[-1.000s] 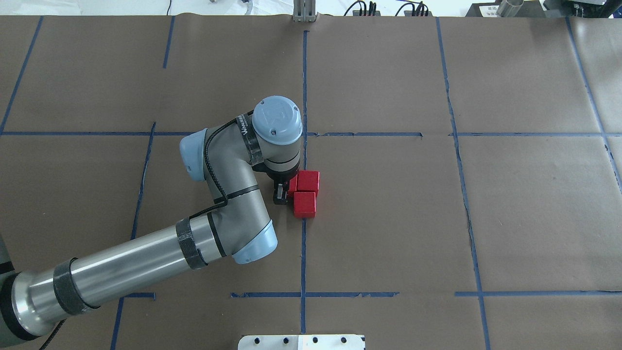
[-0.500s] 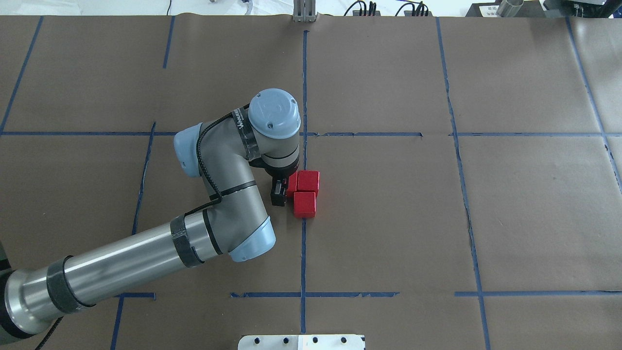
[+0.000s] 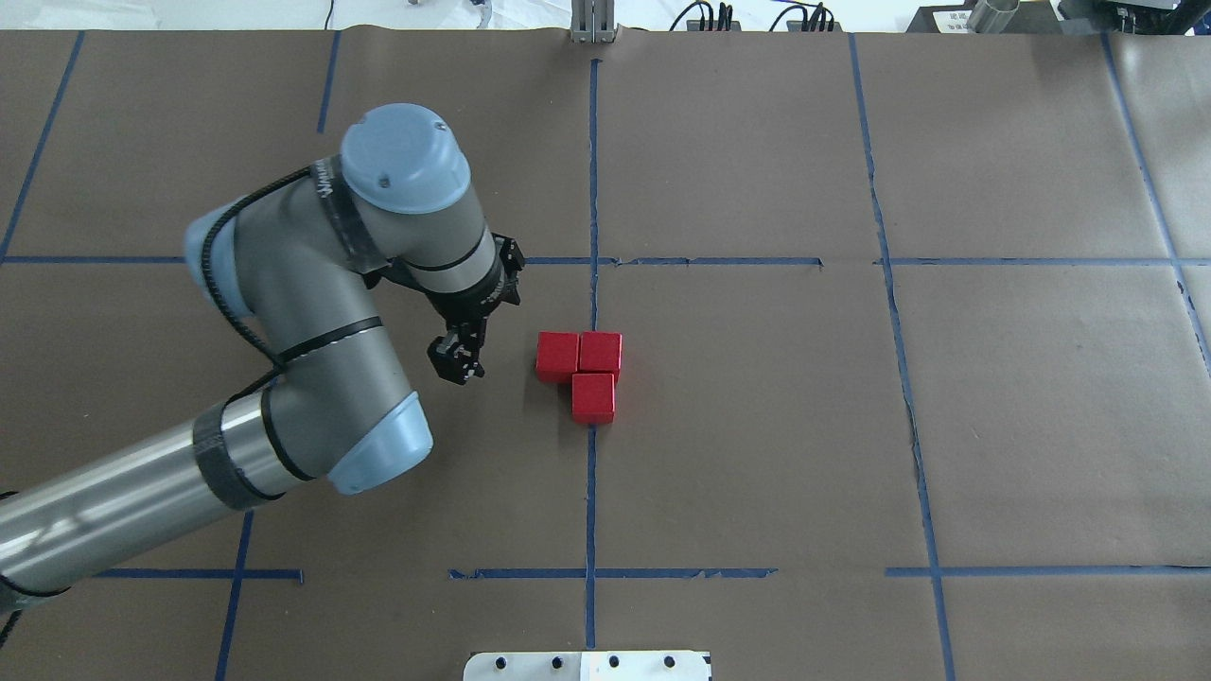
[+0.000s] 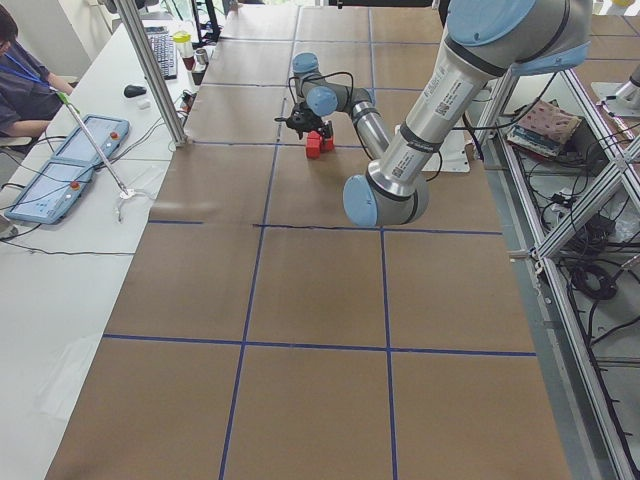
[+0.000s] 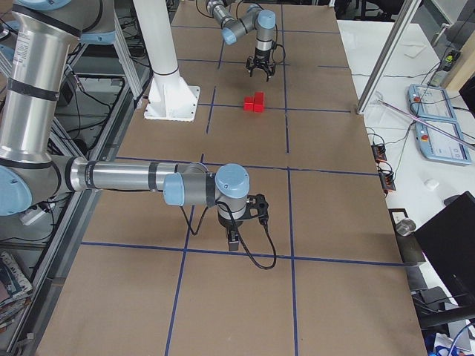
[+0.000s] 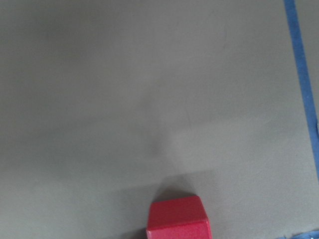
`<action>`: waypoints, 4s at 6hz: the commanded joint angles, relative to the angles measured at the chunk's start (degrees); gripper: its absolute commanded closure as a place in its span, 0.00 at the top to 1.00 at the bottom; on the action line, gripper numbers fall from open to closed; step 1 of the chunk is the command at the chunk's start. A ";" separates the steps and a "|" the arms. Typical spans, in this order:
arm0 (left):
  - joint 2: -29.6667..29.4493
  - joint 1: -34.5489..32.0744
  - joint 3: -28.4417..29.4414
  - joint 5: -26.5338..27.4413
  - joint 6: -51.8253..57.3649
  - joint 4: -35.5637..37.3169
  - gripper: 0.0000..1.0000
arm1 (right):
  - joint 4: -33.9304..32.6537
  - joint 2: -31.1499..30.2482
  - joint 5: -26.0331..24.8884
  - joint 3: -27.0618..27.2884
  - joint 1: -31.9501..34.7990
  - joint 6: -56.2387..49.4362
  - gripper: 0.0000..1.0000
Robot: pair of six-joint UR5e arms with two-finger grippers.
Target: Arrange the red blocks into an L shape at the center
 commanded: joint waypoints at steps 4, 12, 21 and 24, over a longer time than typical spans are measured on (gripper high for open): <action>25.55 -16.02 -12.29 -4.07 67.36 -0.50 1.00 | 0.00 0.00 0.00 0.01 0.09 0.14 1.00; 47.92 -51.94 -3.15 -15.33 136.07 -0.51 1.00 | -0.09 0.18 -0.09 0.01 0.00 0.23 1.00; 47.57 -51.59 -4.29 -17.80 131.50 -1.91 1.00 | 0.00 0.00 0.09 0.01 0.00 0.05 1.00; 47.57 -51.50 -4.38 -17.80 131.50 -1.91 1.00 | 0.00 0.00 0.18 0.19 0.00 0.05 1.00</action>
